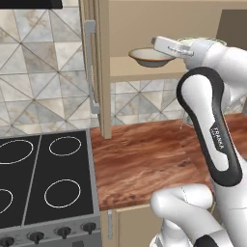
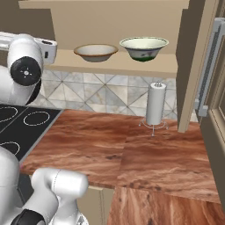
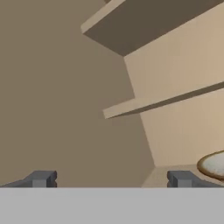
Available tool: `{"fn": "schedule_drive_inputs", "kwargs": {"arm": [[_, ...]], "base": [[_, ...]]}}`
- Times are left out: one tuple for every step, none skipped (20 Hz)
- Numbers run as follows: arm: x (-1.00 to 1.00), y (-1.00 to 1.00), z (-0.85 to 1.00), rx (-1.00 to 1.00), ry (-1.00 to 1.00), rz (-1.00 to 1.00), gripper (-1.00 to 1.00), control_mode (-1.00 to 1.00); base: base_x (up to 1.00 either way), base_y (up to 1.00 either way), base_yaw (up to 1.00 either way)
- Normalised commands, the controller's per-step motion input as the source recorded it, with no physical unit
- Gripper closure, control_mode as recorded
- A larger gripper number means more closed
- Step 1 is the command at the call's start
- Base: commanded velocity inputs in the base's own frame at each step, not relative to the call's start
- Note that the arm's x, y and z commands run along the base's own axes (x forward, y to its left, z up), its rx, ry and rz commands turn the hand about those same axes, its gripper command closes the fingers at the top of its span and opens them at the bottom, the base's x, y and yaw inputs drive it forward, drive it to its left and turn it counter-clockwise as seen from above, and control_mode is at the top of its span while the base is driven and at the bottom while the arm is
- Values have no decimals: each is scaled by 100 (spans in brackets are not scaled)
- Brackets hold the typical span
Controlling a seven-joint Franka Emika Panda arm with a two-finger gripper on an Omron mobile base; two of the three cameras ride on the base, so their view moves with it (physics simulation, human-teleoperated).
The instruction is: Move the bowls from the cabinet to the plates on the dining table.
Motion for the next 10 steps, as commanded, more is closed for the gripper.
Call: {"fn": "schedule_drive_inputs", "kwargs": {"arm": [[0, -8, 0, 1, 7, -22, -100, -100], [0, -7, 0, 0, 7, -22, -100, -100], [0, -7, 0, 0, 7, -22, -100, -100], [0, -10, 0, 0, 9, -20, -100, -100], [0, -13, 0, 0, 10, -20, -100, -100], [0, -16, 2, 2, 9, -19, -100, -100], [0, -20, 6, 4, 10, -18, -100, -100], [0, -23, 7, 2, 12, -17, -100, -100], [0, -24, 8, 2, 13, -16, -100, -100], [0, -26, 9, 2, 14, -15, -100, -100]], "base": [[0, 0, 0], [0, 0, 0], [0, 0, 0], [0, 0, 0], [0, 0, 0], [0, 0, 0], [0, 0, 0], [0, 0, 0], [0, 0, 0], [0, 0, 0]]}}
